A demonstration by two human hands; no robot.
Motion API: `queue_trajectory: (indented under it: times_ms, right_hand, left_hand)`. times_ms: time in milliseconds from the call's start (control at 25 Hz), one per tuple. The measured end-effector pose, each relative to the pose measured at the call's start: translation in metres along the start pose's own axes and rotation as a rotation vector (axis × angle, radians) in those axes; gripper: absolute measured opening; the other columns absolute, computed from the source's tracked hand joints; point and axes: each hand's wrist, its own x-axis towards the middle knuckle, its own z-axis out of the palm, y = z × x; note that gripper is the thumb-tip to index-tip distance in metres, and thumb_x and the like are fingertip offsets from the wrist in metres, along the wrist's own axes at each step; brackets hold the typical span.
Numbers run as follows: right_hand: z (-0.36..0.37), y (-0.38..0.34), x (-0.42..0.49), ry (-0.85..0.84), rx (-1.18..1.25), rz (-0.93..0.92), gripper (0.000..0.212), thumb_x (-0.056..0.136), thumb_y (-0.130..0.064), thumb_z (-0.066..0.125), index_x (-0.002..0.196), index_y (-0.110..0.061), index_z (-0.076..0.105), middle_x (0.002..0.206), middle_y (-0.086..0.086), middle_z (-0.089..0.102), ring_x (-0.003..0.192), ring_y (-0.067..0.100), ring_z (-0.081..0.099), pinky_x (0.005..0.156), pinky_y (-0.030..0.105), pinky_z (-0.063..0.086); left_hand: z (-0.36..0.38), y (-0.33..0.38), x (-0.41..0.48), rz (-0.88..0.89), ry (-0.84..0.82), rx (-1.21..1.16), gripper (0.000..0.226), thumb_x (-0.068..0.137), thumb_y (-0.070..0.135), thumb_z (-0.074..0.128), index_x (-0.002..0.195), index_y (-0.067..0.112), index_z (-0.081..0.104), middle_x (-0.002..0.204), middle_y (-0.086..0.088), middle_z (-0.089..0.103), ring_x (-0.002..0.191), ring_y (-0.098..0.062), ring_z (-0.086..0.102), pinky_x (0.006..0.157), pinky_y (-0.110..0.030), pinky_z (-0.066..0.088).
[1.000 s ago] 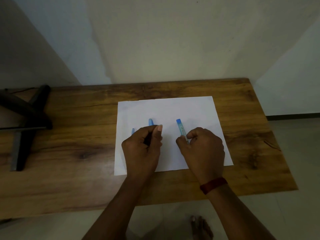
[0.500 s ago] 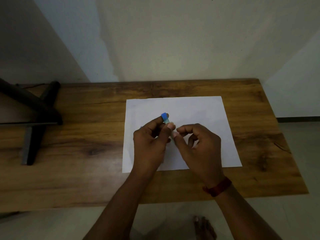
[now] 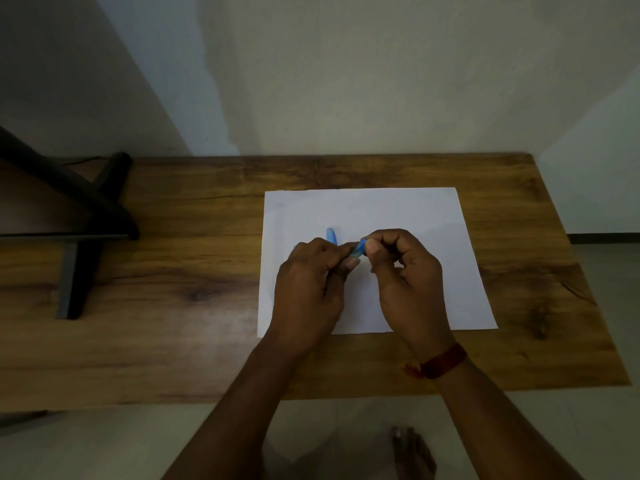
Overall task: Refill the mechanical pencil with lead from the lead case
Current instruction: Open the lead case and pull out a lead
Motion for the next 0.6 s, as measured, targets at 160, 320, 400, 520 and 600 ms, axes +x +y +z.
queue_trajectory:
  times_ms: [160,320,400,520,600]
  right_hand:
    - [0.007,-0.001,-0.001,0.032,0.014,0.001,0.008,0.095,-0.017,0.051,0.096,-0.020,0.059,0.092,-0.017,0.059,0.088,0.005,0.060,0.081,0.027,0.052]
    - [0.010,-0.002,-0.003,0.041,-0.022,-0.021,0.009,0.096,-0.015,0.049,0.095,-0.020,0.056,0.090,-0.016,0.058,0.083,0.005,0.058,0.078,0.016,0.049]
    - [0.010,-0.003,-0.003,0.064,-0.009,-0.007,0.010,0.097,-0.015,0.047,0.095,-0.020,0.055,0.088,-0.012,0.058,0.079,0.006,0.057,0.073,0.012,0.047]
    - [-0.002,0.000,0.005,0.160,0.044,0.033,0.011,0.098,-0.023,0.045,0.095,-0.021,0.055,0.084,-0.006,0.059,0.070,0.003,0.055,0.063,0.011,0.046]
    - [-0.011,0.003,0.009,0.197,-0.024,-0.019,0.013,0.095,-0.030,0.047,0.096,-0.021,0.057,0.087,-0.008,0.061,0.073,0.000,0.056,0.066,0.010,0.046]
  left_hand:
    - [-0.003,0.002,0.001,0.011,0.021,0.021,0.022,0.089,0.011,0.064,0.109,0.002,0.071,0.095,-0.015,0.071,0.085,-0.025,0.062,0.076,-0.023,0.043]
    - [-0.004,0.002,0.001,0.032,0.020,0.028,0.023,0.089,0.013,0.064,0.107,0.001,0.071,0.092,-0.016,0.072,0.082,-0.027,0.063,0.075,-0.025,0.043]
    - [-0.004,0.001,0.000,0.037,0.010,0.032,0.022,0.088,0.013,0.064,0.106,0.001,0.071,0.091,-0.016,0.072,0.082,-0.028,0.063,0.074,-0.026,0.043]
    - [-0.005,-0.002,0.002,0.034,0.037,0.036,0.023,0.088,0.013,0.065,0.107,0.002,0.071,0.093,-0.014,0.072,0.083,-0.024,0.063,0.075,-0.026,0.045]
    - [-0.007,-0.002,0.003,0.039,0.094,-0.004,0.023,0.088,0.015,0.065,0.107,0.003,0.071,0.094,-0.013,0.073,0.083,-0.017,0.061,0.075,-0.025,0.048]
